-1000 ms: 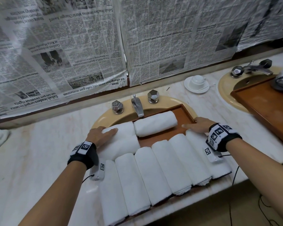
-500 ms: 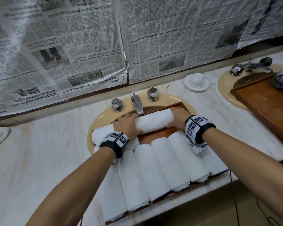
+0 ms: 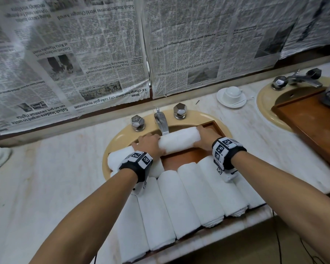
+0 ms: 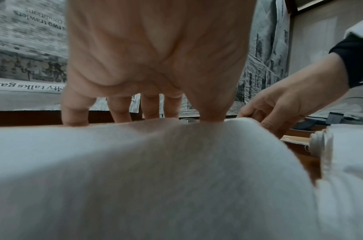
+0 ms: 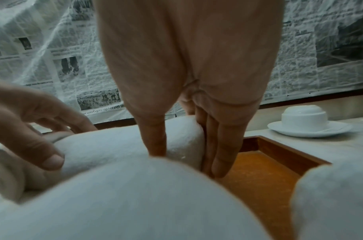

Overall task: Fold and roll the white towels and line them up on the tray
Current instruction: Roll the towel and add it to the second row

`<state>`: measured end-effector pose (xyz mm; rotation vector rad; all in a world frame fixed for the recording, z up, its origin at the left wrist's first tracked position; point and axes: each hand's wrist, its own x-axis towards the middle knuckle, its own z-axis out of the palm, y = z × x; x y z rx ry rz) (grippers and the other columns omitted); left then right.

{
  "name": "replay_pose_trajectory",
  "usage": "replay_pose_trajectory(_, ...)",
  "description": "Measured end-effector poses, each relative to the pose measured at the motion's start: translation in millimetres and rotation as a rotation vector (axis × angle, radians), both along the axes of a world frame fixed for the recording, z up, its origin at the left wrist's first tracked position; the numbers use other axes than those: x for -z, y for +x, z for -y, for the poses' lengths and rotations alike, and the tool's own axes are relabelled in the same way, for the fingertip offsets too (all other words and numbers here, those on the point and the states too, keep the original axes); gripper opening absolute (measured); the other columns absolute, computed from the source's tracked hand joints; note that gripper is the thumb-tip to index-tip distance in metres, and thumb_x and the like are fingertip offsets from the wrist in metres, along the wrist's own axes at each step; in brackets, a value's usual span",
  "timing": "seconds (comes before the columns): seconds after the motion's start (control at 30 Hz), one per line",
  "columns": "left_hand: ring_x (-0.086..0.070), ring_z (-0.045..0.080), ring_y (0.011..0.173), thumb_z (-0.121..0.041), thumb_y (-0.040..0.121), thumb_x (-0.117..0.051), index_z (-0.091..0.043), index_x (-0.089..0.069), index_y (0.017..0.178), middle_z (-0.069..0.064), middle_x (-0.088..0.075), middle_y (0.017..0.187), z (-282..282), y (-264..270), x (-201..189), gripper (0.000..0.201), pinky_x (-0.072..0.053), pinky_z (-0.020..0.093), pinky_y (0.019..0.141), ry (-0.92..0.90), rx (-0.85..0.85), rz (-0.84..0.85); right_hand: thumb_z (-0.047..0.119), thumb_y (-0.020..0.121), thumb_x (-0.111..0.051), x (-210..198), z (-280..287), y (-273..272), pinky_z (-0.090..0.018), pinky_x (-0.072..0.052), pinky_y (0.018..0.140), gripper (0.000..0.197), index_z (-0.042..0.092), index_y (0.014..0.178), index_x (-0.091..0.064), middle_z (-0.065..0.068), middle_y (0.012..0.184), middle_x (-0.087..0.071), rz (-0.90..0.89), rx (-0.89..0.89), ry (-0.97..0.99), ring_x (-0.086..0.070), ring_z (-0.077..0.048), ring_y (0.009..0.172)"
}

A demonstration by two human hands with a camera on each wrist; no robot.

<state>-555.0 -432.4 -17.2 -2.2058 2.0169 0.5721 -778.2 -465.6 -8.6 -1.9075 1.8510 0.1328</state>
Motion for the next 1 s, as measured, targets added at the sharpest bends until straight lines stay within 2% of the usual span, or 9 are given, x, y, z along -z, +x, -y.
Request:
replay_pose_trajectory(0.17, -0.046, 0.025, 0.126, -0.053, 0.077, -0.072, -0.038, -0.048, 0.136, -0.005, -0.055, 0.135, -0.4, 6.4, 0.5, 0.065, -0.033, 0.051, 0.105, -0.038, -0.005, -0.073, 0.032, 0.084, -0.072, -3.7, 1.6, 3.8, -0.034, -0.045, 0.09, 0.075, 0.009, 0.144, -0.033, -0.016, 0.132, -0.054, -0.036, -0.011, 0.026, -0.055, -0.031, 0.116)
replay_pose_trajectory(0.23, -0.047, 0.024, 0.127, -0.053, 0.078, -0.072, -0.038, -0.047, 0.137, -0.005, -0.054, 0.137, -2.1, 11.6, 0.6, 0.066, -0.033, 0.049, 0.105, -0.059, -0.001, -0.114, 0.038, 0.08, -0.074, -6.8, -1.0, 3.0, -0.039, -0.045, 0.099, 0.092, 0.014, 0.151, -0.022, -0.015, 0.143, -0.043, -0.019, -0.044, 0.006, -0.048, -0.032, 0.125)
replay_pose_trajectory(0.3, -0.047, 0.024, 0.129, -0.054, 0.079, -0.072, -0.036, -0.047, 0.139, -0.004, -0.052, 0.14, -3.4, 19.9, -0.4, 0.067, -0.035, 0.048, 0.106, -0.083, -0.016, -0.162, 0.043, 0.081, -0.071, -11.9, -6.6, 3.3, -0.044, -0.039, 0.107, 0.096, 0.018, 0.154, -0.014, -0.012, 0.153, -0.029, -0.029, -0.095, -0.059, -0.036, -0.033, 0.135)
replay_pose_trajectory(0.4, -0.049, 0.026, 0.129, -0.055, 0.081, -0.069, -0.032, -0.049, 0.139, -0.001, -0.053, 0.142, -7.8, 37.9, -2.8, 0.065, -0.041, 0.048, 0.105, -0.144, -0.033, -0.249, 0.049, 0.082, -0.068, -20.6, -19.1, 11.8, -0.046, -0.036, 0.11, 0.093, 0.017, 0.153, -0.018, -0.008, 0.156, -0.025, -0.037, -0.174, -0.168, -0.03, -0.031, 0.14)
replay_pose_trajectory(0.53, -0.05, 0.023, 0.127, -0.055, 0.083, -0.068, -0.028, -0.052, 0.137, 0.0, -0.053, 0.141, -24.6, 74.5, -8.3, 0.062, -0.042, 0.044, 0.106, -0.199, -0.088, -0.364, 0.048, 0.084, -0.066, -32.5, -42.1, 42.4, -0.042, -0.04, 0.106, 0.08, 0.014, 0.148, -0.031, -0.007, 0.15, -0.036, 0.045, -0.263, -0.205, -0.039, -0.027, 0.133)
replay_pose_trajectory(0.73, -0.046, 0.023, 0.132, -0.061, 0.08, -0.065, -0.03, -0.05, 0.138, -0.001, -0.049, 0.144, -76.8, 160.1, -11.8, 0.067, -0.041, 0.047, 0.108, -0.192, -0.229, -0.384, 0.046, 0.087, -0.064, -48.9, -75.9, 132.9, -0.041, -0.038, 0.108, 0.078, 0.013, 0.149, -0.031, -0.009, 0.149, -0.037, 0.131, -0.439, -0.223, -0.041, -0.028, 0.133)
replay_pose_trajectory(0.8, -0.045, 0.024, 0.133, -0.066, 0.077, -0.061, -0.031, -0.048, 0.139, -0.002, -0.049, 0.145, -96.7, 194.7, -14.2, 0.072, -0.04, 0.049, 0.108, -0.198, -0.26, -0.356, 0.047, 0.089, -0.062, -54.9, -86.1, 172.6, -0.037, -0.033, 0.111, 0.076, 0.011, 0.149, -0.031, -0.009, 0.151, -0.036, 0.134, -0.511, -0.243, -0.037, -0.026, 0.136)
replay_pose_trajectory(0.87, -0.043, 0.024, 0.134, -0.065, 0.082, -0.061, -0.032, -0.047, 0.14, -0.003, -0.046, 0.147, -117.5, 231.4, -16.1, 0.069, -0.039, 0.049, 0.108, -0.217, -0.293, -0.307, 0.046, 0.091, -0.061, -57.7, -97.0, 214.4, -0.035, -0.028, 0.112, 0.074, 0.01, 0.149, -0.032, -0.009, 0.153, -0.035, 0.137, -0.562, -0.253, -0.033, -0.025, 0.139)
replay_pose_trajectory(1.0, -0.041, 0.024, 0.135, -0.06, 0.086, -0.061, -0.031, -0.046, 0.141, -0.003, -0.044, 0.149, -164.6, 317.2, -16.8, 0.065, -0.04, 0.047, 0.107, -0.259, -0.364, -0.282, 0.052, 0.091, -0.059, -52.3, -120.2, 306.7, -0.035, -0.03, 0.112, 0.077, 0.011, 0.15, -0.031, -0.007, 0.153, -0.035, 0.134, -0.637, -0.25, -0.036, -0.025, 0.137)
